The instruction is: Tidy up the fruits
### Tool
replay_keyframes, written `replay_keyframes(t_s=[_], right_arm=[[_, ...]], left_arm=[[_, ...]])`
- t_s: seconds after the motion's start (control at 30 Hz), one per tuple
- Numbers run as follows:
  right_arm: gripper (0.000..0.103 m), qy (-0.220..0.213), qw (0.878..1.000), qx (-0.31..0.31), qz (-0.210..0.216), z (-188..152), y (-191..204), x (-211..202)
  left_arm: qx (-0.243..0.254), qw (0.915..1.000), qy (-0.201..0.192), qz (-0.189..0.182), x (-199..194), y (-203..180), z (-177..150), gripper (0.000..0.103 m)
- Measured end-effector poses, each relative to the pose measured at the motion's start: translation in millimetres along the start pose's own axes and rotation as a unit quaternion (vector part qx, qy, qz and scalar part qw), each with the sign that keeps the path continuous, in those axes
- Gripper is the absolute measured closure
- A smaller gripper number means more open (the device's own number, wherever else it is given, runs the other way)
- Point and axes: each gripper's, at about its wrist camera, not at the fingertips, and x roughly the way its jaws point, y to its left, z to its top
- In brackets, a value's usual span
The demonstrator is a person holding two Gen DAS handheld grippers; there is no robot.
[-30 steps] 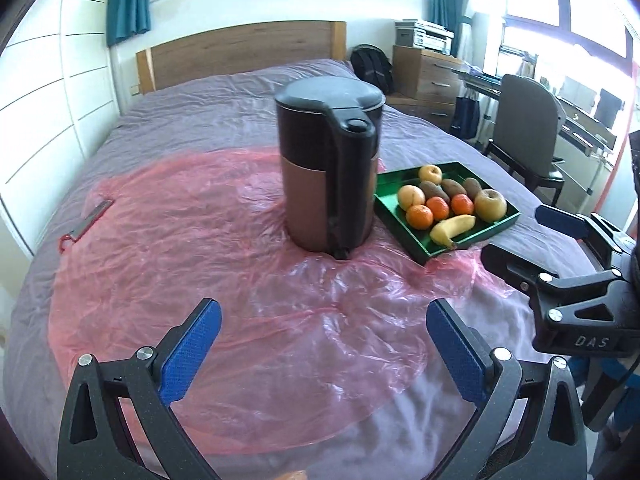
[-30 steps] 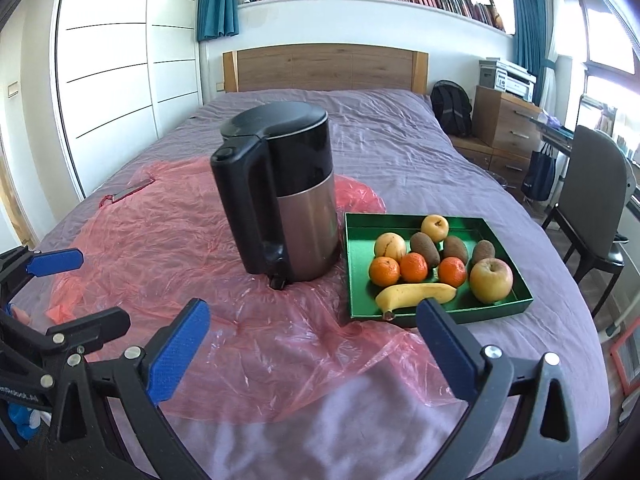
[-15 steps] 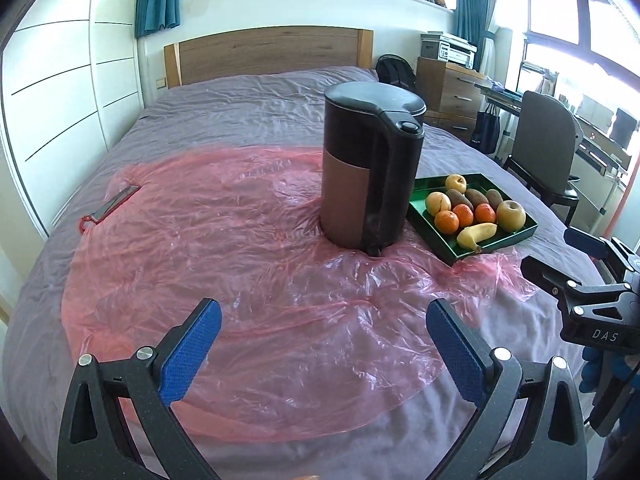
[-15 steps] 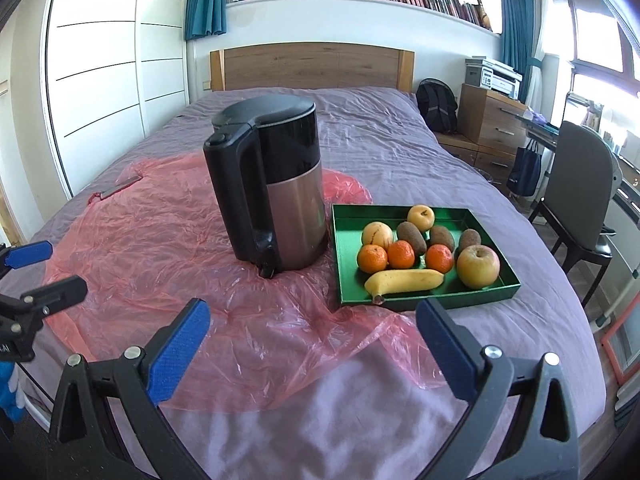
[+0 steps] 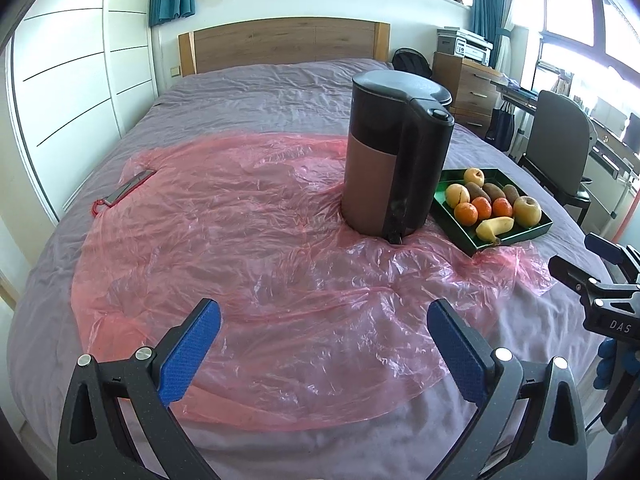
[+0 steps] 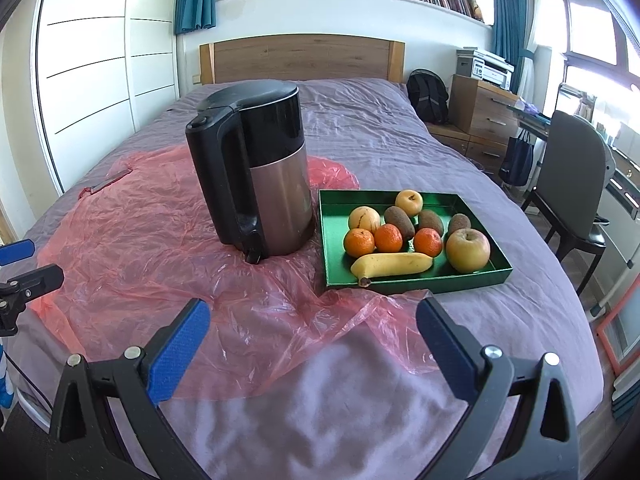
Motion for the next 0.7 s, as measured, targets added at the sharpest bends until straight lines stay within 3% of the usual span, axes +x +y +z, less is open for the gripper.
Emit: replay_keyframes(t_s=[0.27,0.7], right_arm=[[0.000,0.000,1.000,0.000,-0.001,-0.9,-1.2,-0.2],[0.000,0.002,1.000,0.001,-0.004,-2.2,-5.4,0.2]], left_arm=[[0.016,0.9997,-0.004,0.016,-0.6,-2.6,-6.3,0.001],[0.018,0.9998,-0.005,0.011,-0.6,-3.6,-6.6,0.001]])
